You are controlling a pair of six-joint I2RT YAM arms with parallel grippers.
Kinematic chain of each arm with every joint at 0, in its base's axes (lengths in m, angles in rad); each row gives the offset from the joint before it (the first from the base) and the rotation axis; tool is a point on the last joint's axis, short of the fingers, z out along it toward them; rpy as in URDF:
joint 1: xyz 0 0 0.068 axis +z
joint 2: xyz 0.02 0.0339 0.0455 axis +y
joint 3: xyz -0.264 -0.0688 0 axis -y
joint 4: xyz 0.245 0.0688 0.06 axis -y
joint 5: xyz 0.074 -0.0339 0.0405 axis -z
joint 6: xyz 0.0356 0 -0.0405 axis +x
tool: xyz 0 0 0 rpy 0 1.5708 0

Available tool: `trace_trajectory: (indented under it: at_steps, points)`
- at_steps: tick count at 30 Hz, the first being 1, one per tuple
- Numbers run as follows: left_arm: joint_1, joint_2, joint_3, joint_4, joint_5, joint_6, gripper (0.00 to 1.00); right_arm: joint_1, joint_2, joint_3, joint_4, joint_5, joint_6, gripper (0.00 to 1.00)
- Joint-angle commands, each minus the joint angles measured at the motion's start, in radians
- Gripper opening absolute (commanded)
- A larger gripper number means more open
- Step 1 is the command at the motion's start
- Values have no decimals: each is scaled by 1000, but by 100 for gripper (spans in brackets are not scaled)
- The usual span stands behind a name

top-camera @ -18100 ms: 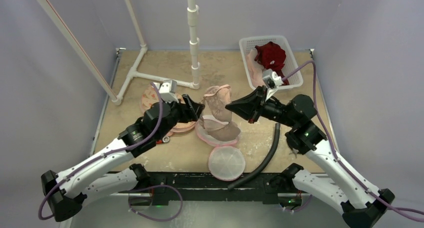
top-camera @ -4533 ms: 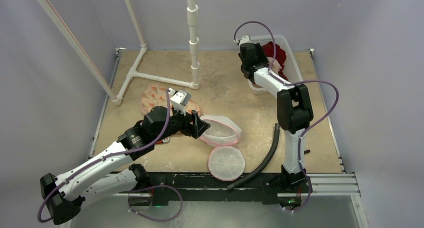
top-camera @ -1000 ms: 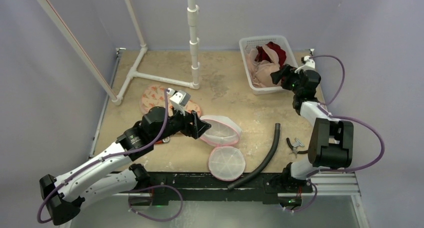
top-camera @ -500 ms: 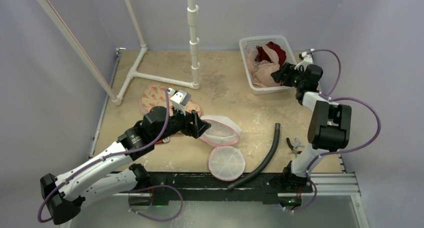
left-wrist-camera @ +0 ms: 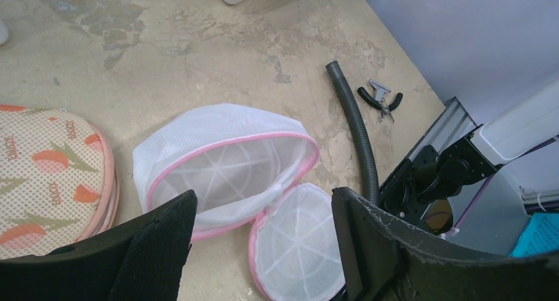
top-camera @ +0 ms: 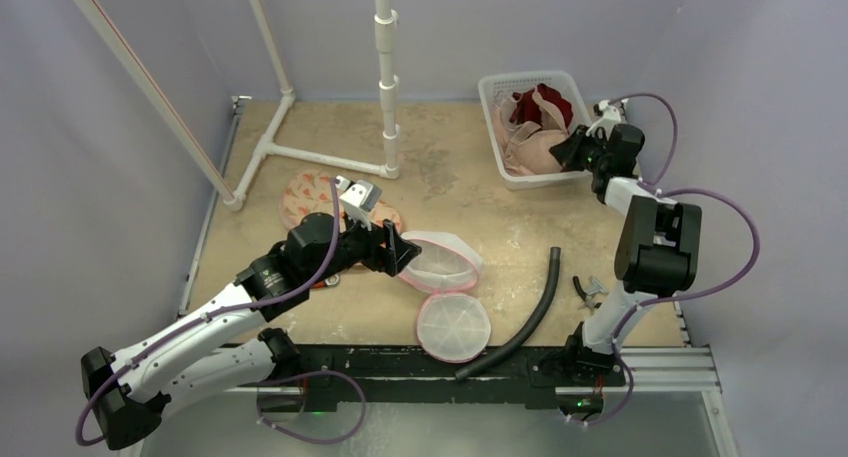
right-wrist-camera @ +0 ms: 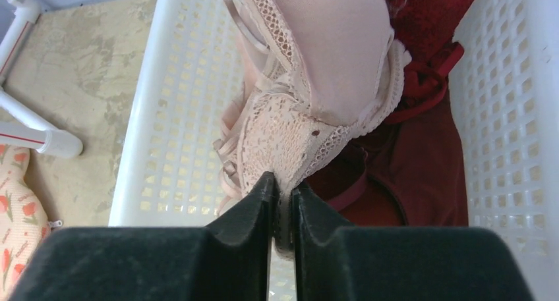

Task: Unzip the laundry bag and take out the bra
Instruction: Place the bra in the bin.

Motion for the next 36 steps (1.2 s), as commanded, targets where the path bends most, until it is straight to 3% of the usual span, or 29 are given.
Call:
trace_trajectory:
  at_steps: [1, 5, 20, 30, 36]
  points:
    - [1, 5, 8, 32, 1, 7, 73, 2, -103, 85, -40, 25, -21, 13]
    - [0, -1, 5, 34, 3, 0, 73, 5, -141, 163, -109, 49, -37, 0]
    - [1, -10, 3, 23, -11, 5, 73, 73, -73, 504, -98, -133, 102, 0]
    - [0, 10, 5, 22, -31, 4, 73, 78, -192, 344, 165, -213, 326, 0]
    - [2, 10, 4, 28, -30, 0, 73, 90, -257, 254, 223, -154, 418, 0]
